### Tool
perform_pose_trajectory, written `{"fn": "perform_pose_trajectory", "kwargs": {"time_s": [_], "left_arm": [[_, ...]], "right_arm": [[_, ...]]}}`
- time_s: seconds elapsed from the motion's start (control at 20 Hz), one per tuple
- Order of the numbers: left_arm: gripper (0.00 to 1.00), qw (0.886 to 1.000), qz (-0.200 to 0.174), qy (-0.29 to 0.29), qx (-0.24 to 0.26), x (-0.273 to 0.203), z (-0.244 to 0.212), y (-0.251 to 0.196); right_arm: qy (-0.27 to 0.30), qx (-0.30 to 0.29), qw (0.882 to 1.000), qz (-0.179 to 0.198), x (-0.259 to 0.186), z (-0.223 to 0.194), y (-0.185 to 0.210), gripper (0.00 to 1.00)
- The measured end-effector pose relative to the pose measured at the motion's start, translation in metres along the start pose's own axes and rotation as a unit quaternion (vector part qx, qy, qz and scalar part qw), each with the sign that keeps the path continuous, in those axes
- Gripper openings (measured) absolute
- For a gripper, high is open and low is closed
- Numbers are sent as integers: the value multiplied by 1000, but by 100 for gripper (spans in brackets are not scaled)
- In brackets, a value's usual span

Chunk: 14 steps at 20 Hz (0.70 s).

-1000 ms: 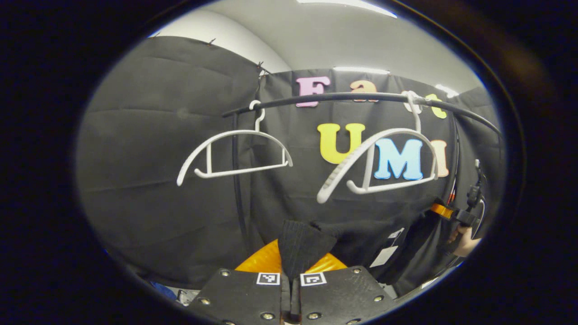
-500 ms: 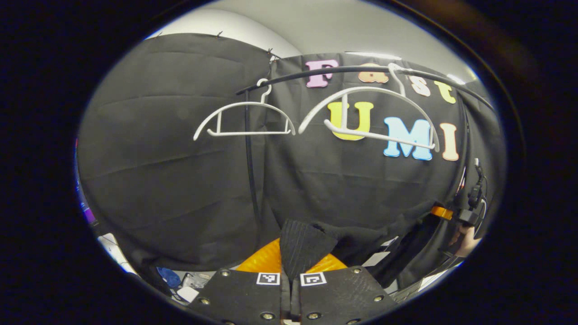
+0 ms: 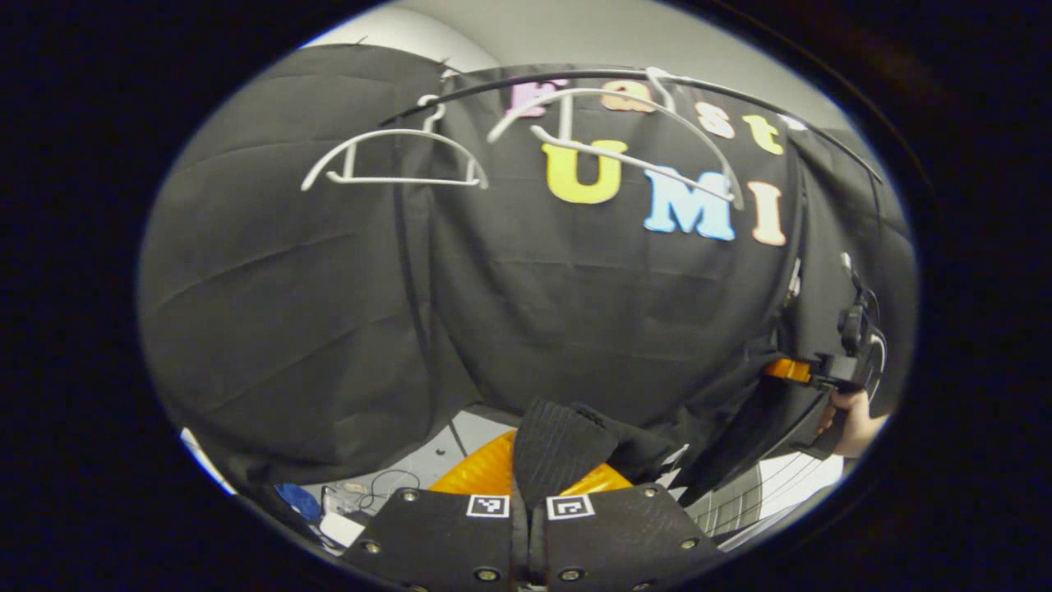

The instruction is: Grasp the clothes on the hanger with both hands and then place them into the laundry hamper below.

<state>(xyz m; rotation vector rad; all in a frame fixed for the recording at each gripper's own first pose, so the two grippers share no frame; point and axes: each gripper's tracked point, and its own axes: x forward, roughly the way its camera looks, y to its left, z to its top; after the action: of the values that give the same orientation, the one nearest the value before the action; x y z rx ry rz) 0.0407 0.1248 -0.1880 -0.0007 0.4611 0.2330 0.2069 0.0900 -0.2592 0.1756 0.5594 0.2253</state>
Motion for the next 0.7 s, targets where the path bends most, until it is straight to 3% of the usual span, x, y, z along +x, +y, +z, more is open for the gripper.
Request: {"fn": "perform_pose_trajectory", "kwargs": {"time_s": [0.2, 0.35, 0.45, 0.5, 0.7], "left_arm": [[2, 996, -89, 0, 19, 9, -15, -19], [4, 989, -139, -9, 50, 11, -15, -29], [0, 985, -156, -12, 71, 18, -13, -31], [3, 983, -165, -14, 75, 19, -12, -34], [3, 982, -183, 10, 47, 40, -27, -43]], "right_arm": [[-3, 2, 998, -55, -44, -20, 0, 2], [-5, 9, 997, -73, -74, -30, 7, 6], [-4, 21, 997, -78, -86, -40, 16, 2], [-2, 26, 997, -77, -88, -44, 20, 2], [12, 28, 996, -84, -90, -65, 28, 2]]}}
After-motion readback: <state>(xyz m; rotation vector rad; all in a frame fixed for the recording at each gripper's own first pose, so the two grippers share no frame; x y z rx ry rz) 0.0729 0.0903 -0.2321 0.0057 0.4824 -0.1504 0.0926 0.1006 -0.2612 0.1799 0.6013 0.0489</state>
